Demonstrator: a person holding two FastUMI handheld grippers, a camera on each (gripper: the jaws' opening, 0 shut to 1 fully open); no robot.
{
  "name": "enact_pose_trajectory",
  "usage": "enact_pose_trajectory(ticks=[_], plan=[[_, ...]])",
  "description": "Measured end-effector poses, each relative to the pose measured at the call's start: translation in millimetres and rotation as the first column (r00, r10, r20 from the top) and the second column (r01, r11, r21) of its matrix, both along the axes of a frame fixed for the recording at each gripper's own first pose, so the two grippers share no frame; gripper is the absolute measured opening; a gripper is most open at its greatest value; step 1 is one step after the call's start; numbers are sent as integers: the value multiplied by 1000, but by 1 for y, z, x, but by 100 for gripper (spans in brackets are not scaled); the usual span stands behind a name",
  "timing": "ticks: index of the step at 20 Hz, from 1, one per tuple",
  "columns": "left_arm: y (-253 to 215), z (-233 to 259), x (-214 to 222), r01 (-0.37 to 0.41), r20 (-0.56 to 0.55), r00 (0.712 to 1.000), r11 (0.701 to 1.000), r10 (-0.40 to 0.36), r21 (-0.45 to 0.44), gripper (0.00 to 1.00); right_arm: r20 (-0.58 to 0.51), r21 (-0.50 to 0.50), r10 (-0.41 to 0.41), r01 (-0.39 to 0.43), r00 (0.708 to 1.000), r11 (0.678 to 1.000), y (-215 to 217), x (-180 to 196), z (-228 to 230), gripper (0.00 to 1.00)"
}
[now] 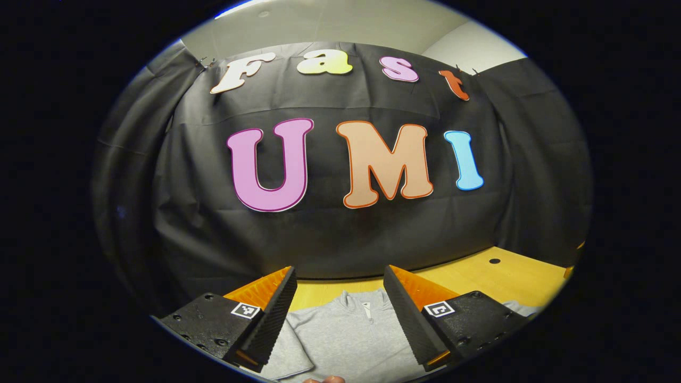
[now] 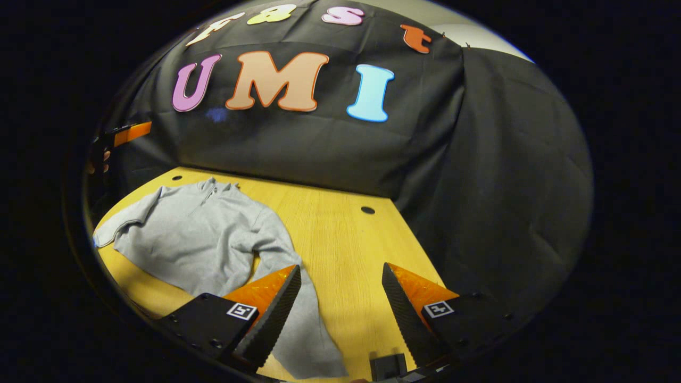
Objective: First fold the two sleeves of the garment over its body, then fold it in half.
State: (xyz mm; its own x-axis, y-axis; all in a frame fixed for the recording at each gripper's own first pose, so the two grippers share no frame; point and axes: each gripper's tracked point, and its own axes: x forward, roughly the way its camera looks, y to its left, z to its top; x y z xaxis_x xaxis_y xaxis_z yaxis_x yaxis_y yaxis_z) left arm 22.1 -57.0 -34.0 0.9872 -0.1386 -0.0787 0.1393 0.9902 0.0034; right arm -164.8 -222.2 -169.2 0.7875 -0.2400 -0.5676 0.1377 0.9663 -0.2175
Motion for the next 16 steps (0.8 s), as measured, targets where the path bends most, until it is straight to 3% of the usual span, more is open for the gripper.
enact_pose_trajectory(ticks=[3, 6, 11, 16], plan=[[-4, -5, 0, 5, -8, 1000, 1000, -5, 2, 95, -104, 30, 20, -17, 994, 999, 1, -29, -28, 99], [-8, -6, -1, 7, -9, 1000, 1000, -7, 6, 95, -190, 122, 29, -6, 981, 992, 12, -55, -56, 98], [-12, -11, -3, 9, -23, 1000, 1000, -9, 3, 95, -325, 173, 40, 17, 945, 985, 19, -98, -97, 99], [-20, -14, -7, 33, -35, 999, 999, -32, 12, 95, -393, 226, 6, 90, 920, 970, 17, -123, -122, 98]])
